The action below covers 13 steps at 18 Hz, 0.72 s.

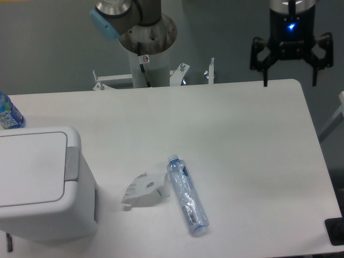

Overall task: Open the trash can
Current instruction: 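Move the open gripper across the table toward the white trash can lid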

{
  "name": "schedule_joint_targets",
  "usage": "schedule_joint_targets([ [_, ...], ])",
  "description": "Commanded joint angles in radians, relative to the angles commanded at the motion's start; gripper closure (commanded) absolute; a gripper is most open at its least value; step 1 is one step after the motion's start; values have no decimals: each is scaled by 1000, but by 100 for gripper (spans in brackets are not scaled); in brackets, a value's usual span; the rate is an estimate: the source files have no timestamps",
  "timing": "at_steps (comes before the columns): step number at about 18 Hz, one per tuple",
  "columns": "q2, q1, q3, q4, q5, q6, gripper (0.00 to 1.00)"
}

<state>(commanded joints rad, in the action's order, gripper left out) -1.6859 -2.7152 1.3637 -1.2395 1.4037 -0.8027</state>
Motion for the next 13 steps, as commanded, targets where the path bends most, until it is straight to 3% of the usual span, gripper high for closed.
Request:
schedule_joint_targets([
  [8, -29, 179, -2, 0, -9, 414, 0],
  [13, -52, 227, 0, 0, -187, 664, 0],
])
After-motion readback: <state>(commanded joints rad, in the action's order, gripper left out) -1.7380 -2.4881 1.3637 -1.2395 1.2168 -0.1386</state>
